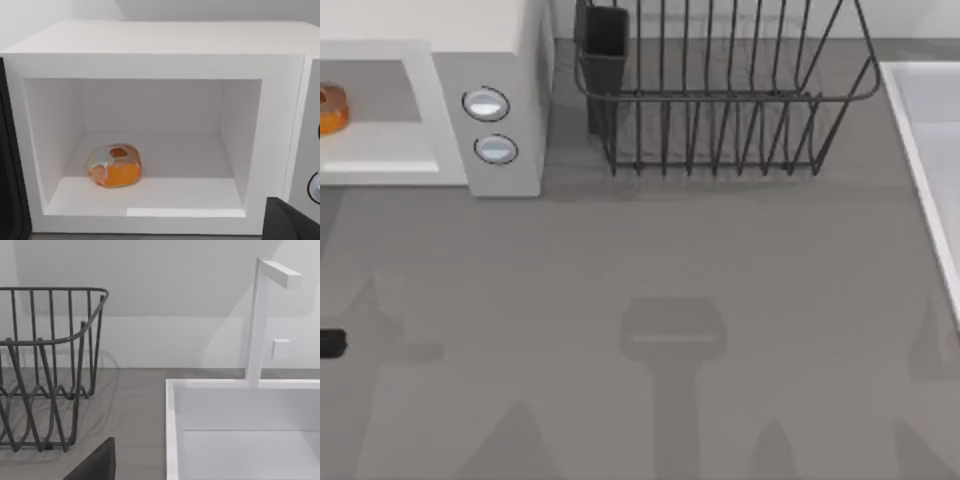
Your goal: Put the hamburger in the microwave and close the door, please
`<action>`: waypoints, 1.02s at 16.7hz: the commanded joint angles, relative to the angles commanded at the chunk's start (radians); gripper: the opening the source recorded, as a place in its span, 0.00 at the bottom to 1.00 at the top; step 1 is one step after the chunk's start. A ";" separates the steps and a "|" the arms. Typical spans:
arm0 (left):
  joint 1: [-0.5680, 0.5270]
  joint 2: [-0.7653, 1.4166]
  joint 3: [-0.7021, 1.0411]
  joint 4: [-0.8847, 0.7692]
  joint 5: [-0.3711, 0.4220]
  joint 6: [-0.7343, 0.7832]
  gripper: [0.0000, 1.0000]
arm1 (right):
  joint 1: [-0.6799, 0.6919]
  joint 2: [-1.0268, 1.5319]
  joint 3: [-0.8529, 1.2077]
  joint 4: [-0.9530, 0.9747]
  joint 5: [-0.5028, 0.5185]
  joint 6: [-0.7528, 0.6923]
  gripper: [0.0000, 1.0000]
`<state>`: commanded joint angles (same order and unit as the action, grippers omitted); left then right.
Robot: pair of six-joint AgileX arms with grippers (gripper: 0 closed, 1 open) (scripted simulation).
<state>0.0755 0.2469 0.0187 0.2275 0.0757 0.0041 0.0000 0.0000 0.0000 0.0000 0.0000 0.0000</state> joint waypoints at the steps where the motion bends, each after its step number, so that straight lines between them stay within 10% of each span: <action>1: 0.001 0.004 0.001 0.004 0.001 0.000 0.00 | 0.000 0.000 0.000 0.000 0.000 0.000 1.00; 17: 0.181 -0.108 -0.053 -0.058 0.183 -0.001 0.00 | 0.000 0.000 0.000 0.000 0.000 0.000 1.00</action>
<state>0.2563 0.1387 -0.0348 0.1698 0.2587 0.0030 0.0000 0.0000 0.0000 0.0000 0.0000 0.0000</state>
